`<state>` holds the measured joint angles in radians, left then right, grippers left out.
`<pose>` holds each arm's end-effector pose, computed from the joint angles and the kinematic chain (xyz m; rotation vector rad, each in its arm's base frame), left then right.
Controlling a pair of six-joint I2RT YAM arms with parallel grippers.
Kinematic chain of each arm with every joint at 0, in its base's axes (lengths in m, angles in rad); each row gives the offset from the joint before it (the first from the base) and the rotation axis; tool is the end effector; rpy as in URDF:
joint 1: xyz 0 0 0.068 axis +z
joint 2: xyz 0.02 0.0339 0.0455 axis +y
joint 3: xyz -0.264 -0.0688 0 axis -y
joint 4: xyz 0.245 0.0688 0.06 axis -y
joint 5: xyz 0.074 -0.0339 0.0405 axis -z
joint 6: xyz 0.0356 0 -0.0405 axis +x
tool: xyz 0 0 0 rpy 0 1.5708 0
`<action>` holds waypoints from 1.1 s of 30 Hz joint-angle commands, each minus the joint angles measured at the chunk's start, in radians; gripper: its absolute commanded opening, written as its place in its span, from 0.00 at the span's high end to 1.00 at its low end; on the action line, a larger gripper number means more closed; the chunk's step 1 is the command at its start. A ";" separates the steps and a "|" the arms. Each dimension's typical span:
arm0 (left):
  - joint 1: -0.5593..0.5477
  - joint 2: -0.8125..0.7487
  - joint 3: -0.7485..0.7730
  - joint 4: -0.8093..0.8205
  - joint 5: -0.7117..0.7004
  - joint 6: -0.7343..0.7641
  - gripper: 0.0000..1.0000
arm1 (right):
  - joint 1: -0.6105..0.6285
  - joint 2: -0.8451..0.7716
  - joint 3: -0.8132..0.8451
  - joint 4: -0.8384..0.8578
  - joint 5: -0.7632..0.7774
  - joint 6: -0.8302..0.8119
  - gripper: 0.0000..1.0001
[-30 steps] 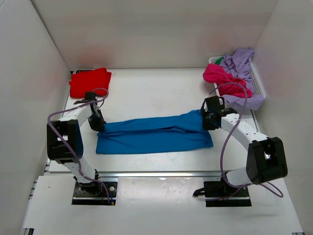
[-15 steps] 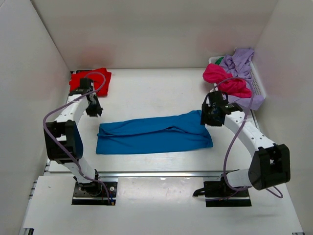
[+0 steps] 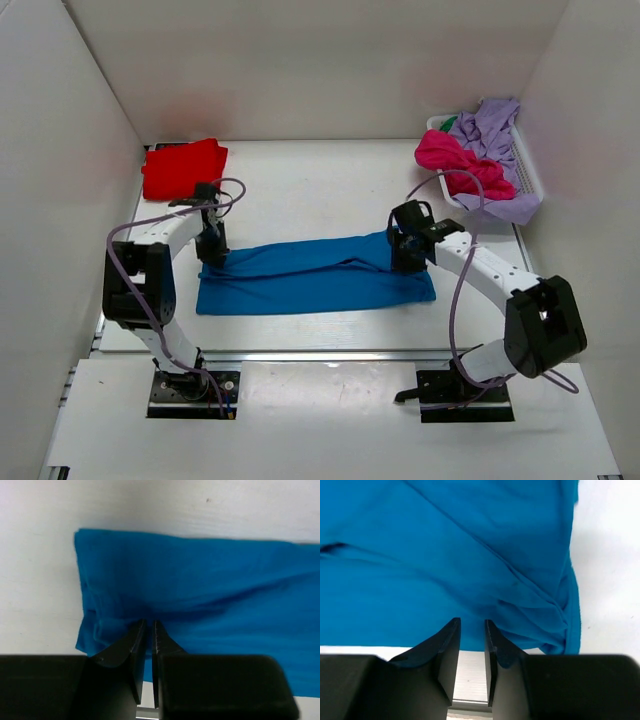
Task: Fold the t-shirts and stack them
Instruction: Rotate the tshirt 90 degrees
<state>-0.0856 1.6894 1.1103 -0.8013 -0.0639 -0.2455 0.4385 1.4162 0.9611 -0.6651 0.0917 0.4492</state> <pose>0.3089 -0.0242 0.1842 -0.2440 2.9329 0.0465 0.2490 0.1132 0.2220 0.0427 2.6918 0.1534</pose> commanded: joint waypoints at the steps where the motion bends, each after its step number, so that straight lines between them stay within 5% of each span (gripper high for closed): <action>1: -0.035 0.029 -0.004 -0.030 -0.017 -0.011 0.79 | -0.003 0.033 -0.039 0.022 0.037 0.065 0.76; 8: -0.112 0.090 -0.066 -0.016 -0.022 -0.063 0.77 | -0.061 0.217 -0.007 0.047 0.080 0.082 0.73; 15: -0.141 0.105 -0.115 -0.009 0.001 -0.075 0.79 | -0.124 0.432 0.255 0.105 0.057 -0.006 0.71; 27: -0.307 0.073 -0.196 0.017 0.143 -0.141 0.78 | -0.123 1.081 1.273 -0.237 -0.026 -0.133 0.69; 31: -0.318 0.061 -0.216 0.030 0.219 -0.150 0.77 | -0.130 1.337 1.805 -0.396 -0.160 -0.164 0.66; 33: -0.353 0.073 -0.195 0.014 0.233 -0.155 0.77 | -0.144 1.345 1.793 -0.366 -0.249 -0.165 0.64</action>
<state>-0.3832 1.6882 0.9752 -0.8024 -0.0071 -0.3595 0.3069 2.7403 2.6835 -0.9443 -0.0200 0.3103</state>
